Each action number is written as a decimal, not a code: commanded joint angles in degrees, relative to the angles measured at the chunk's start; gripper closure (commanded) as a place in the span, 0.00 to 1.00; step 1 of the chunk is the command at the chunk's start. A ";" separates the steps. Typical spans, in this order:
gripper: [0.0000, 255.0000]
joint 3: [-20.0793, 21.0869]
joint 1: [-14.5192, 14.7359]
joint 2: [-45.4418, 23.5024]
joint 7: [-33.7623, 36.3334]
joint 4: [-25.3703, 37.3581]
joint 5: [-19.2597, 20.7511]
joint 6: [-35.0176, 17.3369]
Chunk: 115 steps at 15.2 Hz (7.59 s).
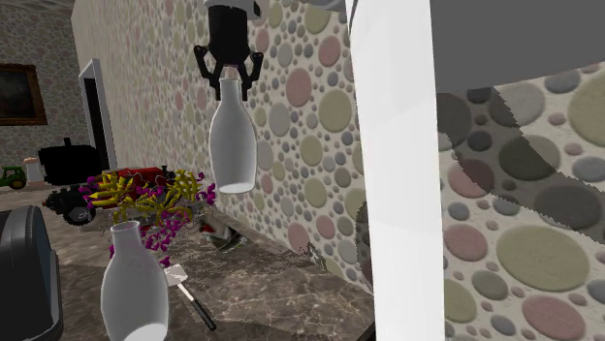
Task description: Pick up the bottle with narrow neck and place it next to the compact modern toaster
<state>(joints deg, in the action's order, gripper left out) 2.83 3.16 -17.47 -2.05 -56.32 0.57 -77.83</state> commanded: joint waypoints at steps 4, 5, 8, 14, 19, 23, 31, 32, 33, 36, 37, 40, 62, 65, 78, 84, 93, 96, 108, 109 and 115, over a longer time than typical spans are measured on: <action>1.00 0.00 0.36 -5.96 0.06 13.55 0.34 7.59; 1.00 0.31 1.23 -3.96 1.22 10.50 0.44 6.53; 1.00 1.35 3.84 0.37 4.83 4.24 0.79 4.61; 1.00 3.98 9.05 5.13 12.47 -1.84 1.59 3.37; 1.00 6.49 13.53 6.43 19.17 -2.91 2.44 3.76; 1.00 8.63 17.36 5.87 24.70 -1.49 3.41 4.81; 1.00 12.68 26.89 -0.65 35.90 9.40 7.09 9.87; 1.00 13.06 28.28 -2.10 37.10 11.81 7.79 10.92; 1.00 12.98 27.67 -0.41 37.08 8.22 7.14 8.98; 1.00 12.93 26.32 3.27 36.97 -0.07 5.84 4.30; 1.00 12.89 26.00 4.23 36.92 -2.34 5.51 2.95; 1.00 12.74 25.28 6.62 36.77 -8.30 4.70 -0.70; 1.00 12.05 23.60 14.38 36.27 -36.05 2.41 -20.99; 1.00 12.01 23.54 14.68 36.30 -38.74 2.34 -23.39; 1.00 11.93 23.47 14.54 36.69 -48.59 2.52 -33.37; 1.00 11.92 23.48 13.74 37.03 -52.28 2.85 -37.82; 1.00 11.87 23.54 12.13 37.62 -56.23 3.50 -43.30; 1.00 11.87 23.54 12.13 37.62 -56.22 3.50 -43.30; 0.00 11.98 23.52 14.16 37.11 -52.83 2.74 -37.96; 0.00 12.00 23.52 14.59 37.00 -51.82 2.59 -36.53; 0.00 12.00 23.53 14.59 37.00 -51.82 2.59 -36.53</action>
<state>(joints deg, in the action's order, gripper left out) 14.82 26.69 -2.89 34.95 -108.15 3.16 -114.40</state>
